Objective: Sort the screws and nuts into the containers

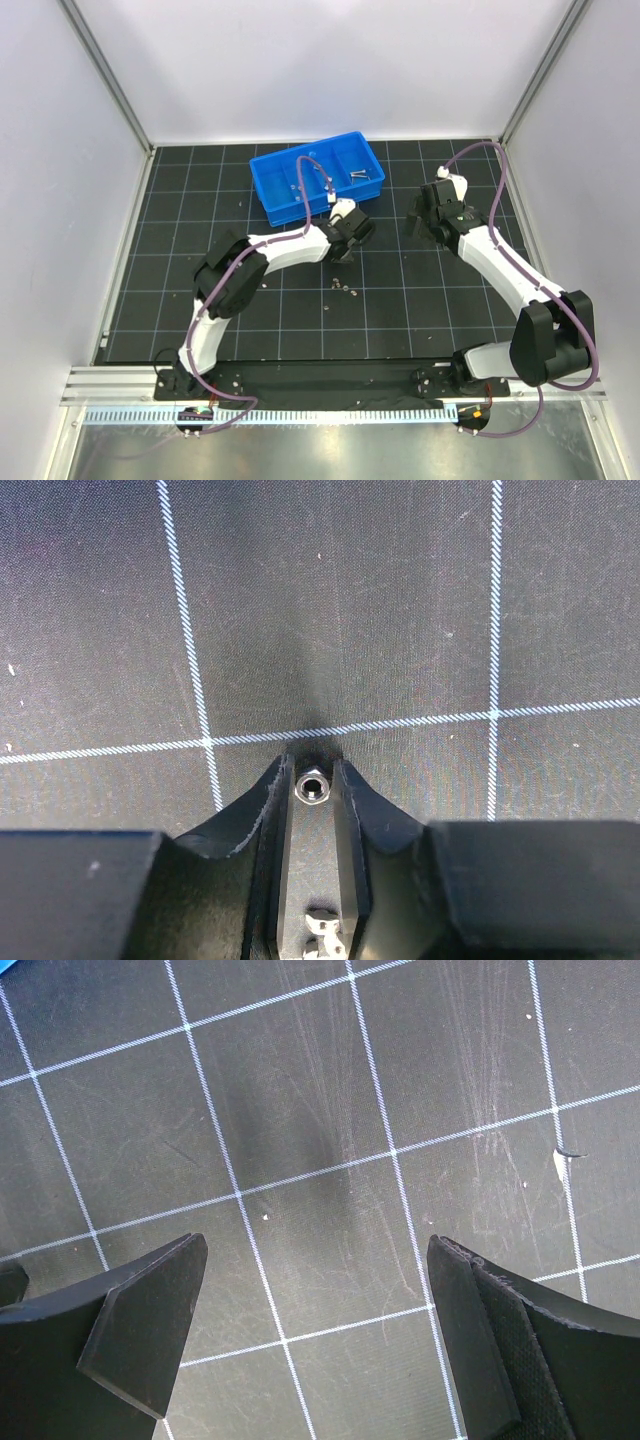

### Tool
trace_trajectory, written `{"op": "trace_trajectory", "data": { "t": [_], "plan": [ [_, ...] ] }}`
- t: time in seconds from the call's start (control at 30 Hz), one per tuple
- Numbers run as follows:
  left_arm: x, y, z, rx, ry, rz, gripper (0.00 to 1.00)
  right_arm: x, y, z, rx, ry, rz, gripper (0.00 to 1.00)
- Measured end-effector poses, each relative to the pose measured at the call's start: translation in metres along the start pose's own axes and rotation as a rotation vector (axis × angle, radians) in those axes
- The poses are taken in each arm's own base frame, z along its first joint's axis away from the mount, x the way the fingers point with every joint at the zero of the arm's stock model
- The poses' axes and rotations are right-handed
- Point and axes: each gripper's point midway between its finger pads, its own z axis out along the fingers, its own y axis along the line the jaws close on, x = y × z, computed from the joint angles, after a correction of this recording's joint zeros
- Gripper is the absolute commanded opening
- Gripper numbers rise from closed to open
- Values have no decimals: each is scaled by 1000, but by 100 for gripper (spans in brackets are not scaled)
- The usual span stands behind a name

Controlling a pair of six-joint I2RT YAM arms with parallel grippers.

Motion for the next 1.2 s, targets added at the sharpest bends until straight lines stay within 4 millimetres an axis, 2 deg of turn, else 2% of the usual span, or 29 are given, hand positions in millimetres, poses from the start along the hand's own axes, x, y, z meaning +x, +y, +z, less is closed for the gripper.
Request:
{"op": "trace_trajectory", "data": {
  "t": [0.13,0.2,0.33,0.43,0.73,0.87,0.93,0.97,1.03,1.07,1.1,1.2],
  "plan": [
    [0,0,0,8,-6,-11,30,0,-1,0,4,2,-1,99],
    [1,1,-1,8,-8,-21,30,1,-1,0,4,3,-2,100],
    [2,2,-1,8,-8,-31,16,0,-1,-1,3,1,-1,100],
    [2,1,-1,9,-9,-32,10,0,-1,-2,2,-1,0,99],
    [-2,8,-3,0,-12,-15,7,-4,-2,-7,-2,-19,7,99],
    [-24,22,-12,0,-35,-33,7,-6,-2,-9,-5,-27,11,99],
    [-46,32,-22,5,-69,-64,7,-7,-3,-10,-5,-31,12,100],
    [-64,38,-29,11,-100,-87,8,-7,-3,-10,-6,-34,13,100],
    [-91,47,-38,20,-143,-128,17,-7,-3,-10,-6,-34,13,99],
    [-105,52,-43,24,-168,-151,25,-7,-3,-10,-5,-33,12,100],
    [-118,57,-48,30,-190,-166,36,-7,-3,-10,-4,-32,12,100],
    [-132,69,-57,38,-214,-187,55,-6,-5,-10,4,-30,10,99]
  ]
}}
